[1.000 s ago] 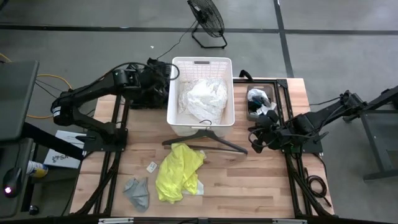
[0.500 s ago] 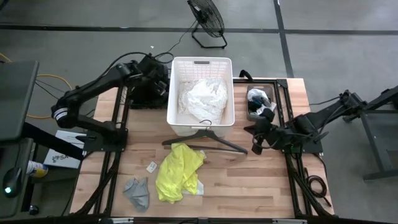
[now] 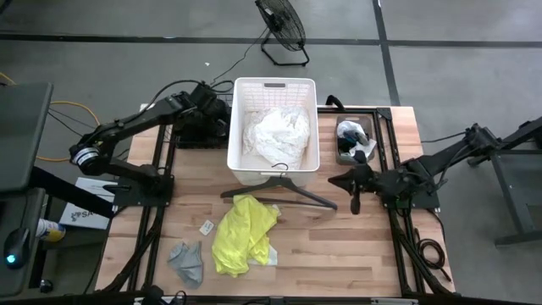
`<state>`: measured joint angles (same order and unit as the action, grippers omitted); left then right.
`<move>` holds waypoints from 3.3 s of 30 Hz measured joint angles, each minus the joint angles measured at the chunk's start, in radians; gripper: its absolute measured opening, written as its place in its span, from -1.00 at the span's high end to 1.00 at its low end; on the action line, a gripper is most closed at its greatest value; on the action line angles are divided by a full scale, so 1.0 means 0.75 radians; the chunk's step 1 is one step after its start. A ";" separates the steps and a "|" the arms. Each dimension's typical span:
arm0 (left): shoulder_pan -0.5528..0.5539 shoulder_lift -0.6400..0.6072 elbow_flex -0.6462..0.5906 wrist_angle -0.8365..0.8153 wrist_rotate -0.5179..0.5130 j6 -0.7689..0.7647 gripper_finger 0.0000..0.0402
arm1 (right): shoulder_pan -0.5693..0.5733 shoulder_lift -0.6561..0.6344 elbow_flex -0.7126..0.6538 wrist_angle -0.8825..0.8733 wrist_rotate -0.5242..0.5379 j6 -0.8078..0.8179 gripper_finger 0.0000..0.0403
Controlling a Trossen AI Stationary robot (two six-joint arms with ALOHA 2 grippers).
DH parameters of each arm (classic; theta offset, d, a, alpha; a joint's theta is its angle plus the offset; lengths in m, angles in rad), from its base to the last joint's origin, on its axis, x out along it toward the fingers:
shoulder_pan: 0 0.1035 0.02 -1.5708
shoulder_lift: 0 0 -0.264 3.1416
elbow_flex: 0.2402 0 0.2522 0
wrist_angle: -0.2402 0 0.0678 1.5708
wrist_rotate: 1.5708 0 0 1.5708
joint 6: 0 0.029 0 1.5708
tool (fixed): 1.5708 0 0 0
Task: Pick & Place Cloths
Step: Put the black underwear into the wire basket
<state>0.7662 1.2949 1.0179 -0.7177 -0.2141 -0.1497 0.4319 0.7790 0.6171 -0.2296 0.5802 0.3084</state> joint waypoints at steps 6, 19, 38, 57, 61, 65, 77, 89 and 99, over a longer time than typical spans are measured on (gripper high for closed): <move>0.002 -0.002 -0.039 0.032 0.041 -0.021 0.89 | -0.014 -0.214 -0.254 0.275 -0.021 -0.053 0.99; -0.001 -0.002 -0.063 -0.105 0.114 -0.244 0.87 | -0.060 -0.442 -0.506 0.454 -0.192 -0.124 0.99; 0.000 0.070 -0.089 -0.133 0.145 -0.262 0.88 | -0.065 -0.455 -0.519 0.453 -0.291 -0.136 0.99; 0.079 0.268 -0.161 0.050 0.147 -0.289 0.87 | -0.065 -0.455 -0.518 0.452 -0.290 -0.134 0.99; 0.119 0.275 -0.163 0.043 0.169 -0.327 0.87 | -0.065 -0.455 -0.518 0.452 -0.290 -0.134 0.99; 0.120 0.273 -0.165 0.046 0.168 -0.364 0.87 | -0.065 -0.455 -0.518 0.452 -0.290 -0.133 0.99; 0.119 0.194 -0.169 0.054 0.146 -0.350 0.63 | -0.065 -0.455 -0.518 0.452 -0.290 -0.133 0.99; 0.125 -0.065 -0.161 0.044 0.072 -0.307 0.02 | -0.065 -0.455 -0.518 0.452 -0.290 -0.133 0.99; 0.123 -0.266 -0.159 0.108 0.032 -0.258 -0.12 | -0.065 -0.455 -0.518 0.452 -0.290 -0.133 0.99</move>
<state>0.8586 1.0951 0.8989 -0.6368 -0.1905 -0.3434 0.3834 0.4374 0.2287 0.1091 0.3630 0.2083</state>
